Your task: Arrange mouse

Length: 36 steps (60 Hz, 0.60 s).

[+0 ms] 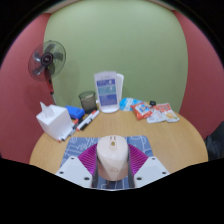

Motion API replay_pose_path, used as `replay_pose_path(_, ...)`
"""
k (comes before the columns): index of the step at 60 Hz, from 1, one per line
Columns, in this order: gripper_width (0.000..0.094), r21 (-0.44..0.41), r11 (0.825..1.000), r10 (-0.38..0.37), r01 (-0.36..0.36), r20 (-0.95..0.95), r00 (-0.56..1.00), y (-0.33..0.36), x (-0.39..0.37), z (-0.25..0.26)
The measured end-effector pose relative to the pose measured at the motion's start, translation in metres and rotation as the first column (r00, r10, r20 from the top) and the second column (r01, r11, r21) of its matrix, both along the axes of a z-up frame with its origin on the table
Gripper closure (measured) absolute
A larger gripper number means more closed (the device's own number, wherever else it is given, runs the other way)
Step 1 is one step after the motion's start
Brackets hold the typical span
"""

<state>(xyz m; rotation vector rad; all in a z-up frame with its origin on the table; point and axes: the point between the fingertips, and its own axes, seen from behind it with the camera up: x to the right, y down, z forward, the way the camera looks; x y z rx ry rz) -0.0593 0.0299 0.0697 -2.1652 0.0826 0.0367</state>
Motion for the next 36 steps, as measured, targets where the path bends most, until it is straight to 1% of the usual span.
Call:
replay_pose_path(2,0.0539,-0.022,1.000,-0.001,0.001,0.011,1.000,-0.008,-0.006,-0.026)
replay_pose_path(4,0.0536,-0.046,0.999,-0.005,0.006,0.018,1.000,-0.007,-0.009,-0.040)
replay_pose_path(6,0.0502,-0.060,0.998,-0.010,0.011,0.021,1.000,-0.008,-0.011,-0.051)
replay_pose_path(12,0.0436,-0.101,0.995,-0.007,0.009,0.021,1.000,-0.012,-0.015,-0.075)
replay_pose_path(15,0.0392,-0.094,0.996,0.002,0.001,0.033,0.999,-0.012,-0.015,-0.074)
replay_pose_path(17,0.0316,-0.093,0.996,0.006,-0.002,0.045,0.999,-0.014,-0.015,-0.071)
replay_pose_path(22,0.0077,-0.095,0.995,0.014,-0.009,0.052,0.999,-0.024,-0.019,-0.057)
replay_pose_path(24,0.0106,-0.090,0.996,0.004,0.001,0.060,0.998,-0.030,-0.018,-0.047)
replay_pose_path(31,0.0084,-0.068,0.998,-0.010,0.017,0.106,0.994,-0.062,-0.017,-0.003)
replay_pose_path(36,0.0097,-0.057,0.998,-0.011,0.018,0.118,0.993,-0.093,-0.023,0.028)
